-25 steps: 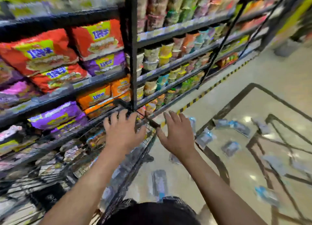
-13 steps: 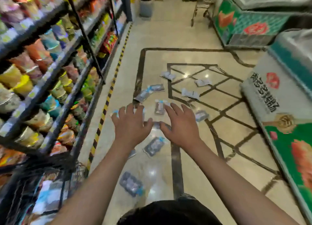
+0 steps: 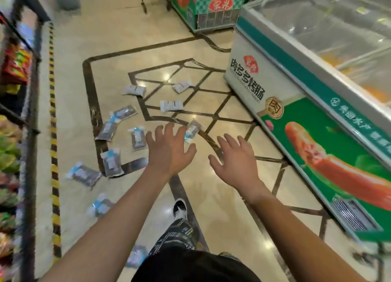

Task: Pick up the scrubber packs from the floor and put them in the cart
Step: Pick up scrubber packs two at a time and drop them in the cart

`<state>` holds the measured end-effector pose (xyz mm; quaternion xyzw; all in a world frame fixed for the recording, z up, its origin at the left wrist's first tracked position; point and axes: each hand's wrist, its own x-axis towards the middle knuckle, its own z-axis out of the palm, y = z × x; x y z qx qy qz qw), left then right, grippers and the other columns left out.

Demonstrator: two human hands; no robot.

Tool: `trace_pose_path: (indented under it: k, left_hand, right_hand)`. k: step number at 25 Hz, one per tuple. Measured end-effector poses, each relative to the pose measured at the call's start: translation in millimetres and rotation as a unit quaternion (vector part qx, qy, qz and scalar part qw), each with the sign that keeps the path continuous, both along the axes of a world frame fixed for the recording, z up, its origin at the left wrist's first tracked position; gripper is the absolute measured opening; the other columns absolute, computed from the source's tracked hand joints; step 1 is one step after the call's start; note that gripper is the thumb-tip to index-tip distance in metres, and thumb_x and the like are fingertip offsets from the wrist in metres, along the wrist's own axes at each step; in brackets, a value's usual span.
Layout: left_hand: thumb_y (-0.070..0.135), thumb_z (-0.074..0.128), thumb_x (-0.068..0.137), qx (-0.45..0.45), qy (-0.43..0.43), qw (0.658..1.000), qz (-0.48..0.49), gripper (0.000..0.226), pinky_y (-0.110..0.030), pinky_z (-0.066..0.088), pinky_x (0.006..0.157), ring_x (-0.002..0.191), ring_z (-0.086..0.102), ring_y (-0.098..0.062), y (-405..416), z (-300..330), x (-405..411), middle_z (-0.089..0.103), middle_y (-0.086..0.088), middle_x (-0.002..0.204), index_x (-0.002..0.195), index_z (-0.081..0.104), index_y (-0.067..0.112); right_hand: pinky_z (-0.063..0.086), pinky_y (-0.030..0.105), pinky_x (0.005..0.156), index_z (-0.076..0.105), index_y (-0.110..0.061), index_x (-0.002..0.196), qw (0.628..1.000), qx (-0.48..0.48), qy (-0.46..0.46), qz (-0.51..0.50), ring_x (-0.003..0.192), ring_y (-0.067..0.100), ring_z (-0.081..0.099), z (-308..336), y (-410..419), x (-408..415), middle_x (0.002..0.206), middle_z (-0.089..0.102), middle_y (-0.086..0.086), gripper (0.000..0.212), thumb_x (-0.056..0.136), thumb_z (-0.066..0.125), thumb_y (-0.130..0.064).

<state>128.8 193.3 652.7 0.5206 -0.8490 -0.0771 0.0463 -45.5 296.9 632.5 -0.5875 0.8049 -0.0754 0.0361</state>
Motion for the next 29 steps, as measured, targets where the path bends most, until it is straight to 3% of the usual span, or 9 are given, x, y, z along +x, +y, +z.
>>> trace_pose_path:
  k: [5, 10, 16, 20, 24, 29]
  left_hand:
    - [0.060, 0.046, 0.094, 0.030, -0.007, 1.000, 0.001, 0.062, -0.058, 0.022, 0.114, 0.145, 0.029, -0.037, -72, -20, -36, 0.036, -0.009, 0.159, 0.148, 0.043, 0.030]
    - [0.061, 0.047, 0.093, 0.016, -0.024, 1.000, 0.002, 0.061, -0.058, 0.027, 0.112, 0.140, 0.038, -0.038, -174, -28, -64, 0.043, -0.011, 0.153, 0.143, 0.048, 0.026]
    - [0.060, 0.048, 0.093, 0.027, -0.020, 0.999, 0.025, 0.064, -0.058, 0.026, 0.113, 0.140, 0.037, -0.039, -304, -22, -96, 0.042, -0.012, 0.154, 0.145, 0.047, 0.023]
    - [0.059, 0.048, 0.093, 0.031, -0.023, 0.999, 0.016, 0.062, -0.061, 0.021, 0.115, 0.141, 0.035, -0.038, -359, -28, -114, 0.041, -0.010, 0.154, 0.145, 0.045, 0.025]
    - [0.059, 0.049, 0.091, 0.048, -0.028, 0.998, 0.029, 0.061, -0.061, 0.018, 0.117, 0.141, 0.037, -0.036, -415, -42, -134, 0.045, -0.010, 0.150, 0.140, 0.050, 0.023]
    - [0.062, 0.036, 0.083, 0.067, -0.020, 0.997, 0.045, 0.068, -0.059, 0.028, 0.111, 0.134, 0.045, -0.038, -494, -71, -166, 0.054, -0.010, 0.141, 0.133, 0.058, 0.022]
  right_hand:
    - [0.031, 0.058, 0.117, 0.048, -0.024, 0.150, 0.999, 0.027, -0.022, -0.005, 0.142, 0.046, 0.038, -7, -67, -35, 0.154, 0.050, 0.007, 0.068, 0.092, 0.045, -0.060]
    - [0.027, 0.054, 0.118, 0.045, -0.022, 0.152, 0.999, 0.042, -0.014, 0.016, 0.145, 0.043, 0.034, 1, -186, -70, 0.159, 0.044, 0.005, 0.069, 0.093, 0.045, -0.058]
    - [0.044, 0.054, 0.101, 0.062, -0.015, 0.137, 0.999, 0.015, -0.011, 0.043, 0.124, 0.048, 0.055, -1, -306, -111, 0.142, 0.062, 0.012, 0.066, 0.087, 0.054, -0.057]
    - [0.040, 0.051, 0.107, 0.051, -0.025, 0.145, 0.996, 0.076, 0.012, 0.038, 0.134, 0.039, 0.046, -5, -355, -133, 0.153, 0.051, 0.003, 0.066, 0.090, 0.048, -0.061]
    - [0.035, 0.055, 0.114, 0.049, -0.023, 0.148, 0.994, 0.098, -0.014, 0.043, 0.142, 0.046, 0.038, -19, -414, -160, 0.157, 0.046, 0.006, 0.068, 0.091, 0.045, -0.060]
    - [0.027, 0.053, 0.120, 0.040, -0.026, 0.154, 0.991, 0.119, -0.015, 0.058, 0.148, 0.042, 0.030, -44, -514, -200, 0.163, 0.037, 0.003, 0.068, 0.096, 0.048, -0.060]
